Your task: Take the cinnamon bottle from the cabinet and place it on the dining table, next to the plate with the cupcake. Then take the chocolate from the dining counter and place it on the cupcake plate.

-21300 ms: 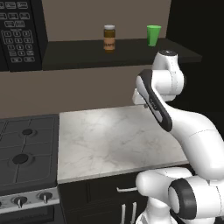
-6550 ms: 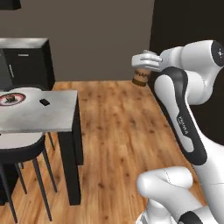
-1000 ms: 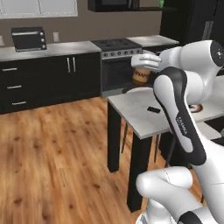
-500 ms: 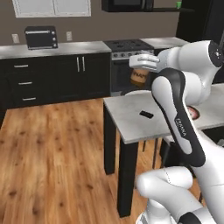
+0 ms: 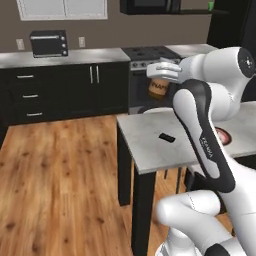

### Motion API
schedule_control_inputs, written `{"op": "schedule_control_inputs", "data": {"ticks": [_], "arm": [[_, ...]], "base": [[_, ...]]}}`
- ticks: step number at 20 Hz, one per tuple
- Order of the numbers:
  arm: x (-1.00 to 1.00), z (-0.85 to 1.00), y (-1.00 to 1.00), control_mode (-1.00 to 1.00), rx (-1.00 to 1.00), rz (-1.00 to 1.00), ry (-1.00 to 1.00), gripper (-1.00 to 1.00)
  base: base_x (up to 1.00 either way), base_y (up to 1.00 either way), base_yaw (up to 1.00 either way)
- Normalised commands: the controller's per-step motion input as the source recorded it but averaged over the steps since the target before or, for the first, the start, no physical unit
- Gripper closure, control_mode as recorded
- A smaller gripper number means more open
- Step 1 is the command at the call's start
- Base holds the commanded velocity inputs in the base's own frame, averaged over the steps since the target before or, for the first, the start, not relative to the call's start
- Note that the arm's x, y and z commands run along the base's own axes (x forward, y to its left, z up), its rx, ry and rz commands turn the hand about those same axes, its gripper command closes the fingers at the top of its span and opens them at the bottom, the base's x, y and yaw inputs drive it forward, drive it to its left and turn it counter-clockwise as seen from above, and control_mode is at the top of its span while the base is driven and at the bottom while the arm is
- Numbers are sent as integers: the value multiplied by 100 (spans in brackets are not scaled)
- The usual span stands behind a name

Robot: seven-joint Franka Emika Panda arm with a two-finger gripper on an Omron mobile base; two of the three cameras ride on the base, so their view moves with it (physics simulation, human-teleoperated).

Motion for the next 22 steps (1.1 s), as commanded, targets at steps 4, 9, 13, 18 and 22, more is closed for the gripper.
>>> {"op": "schedule_control_inputs", "data": {"ticks": [4, 9, 13, 18, 22], "arm": [[0, 0, 0, 100, 0, 0, 0, 100], [0, 0, 0, 100, 0, 0, 0, 100], [0, 0, 0, 100, 0, 0, 0, 100], [0, 0, 0, 100, 0, 0, 0, 100], [2, 0, 0, -100, 0, 0, 0, 100]], "base": [[52, -37, 4], [11, -35, 4], [10, -26, 0], [8, -14, 1], [6, 0, 0]]}}
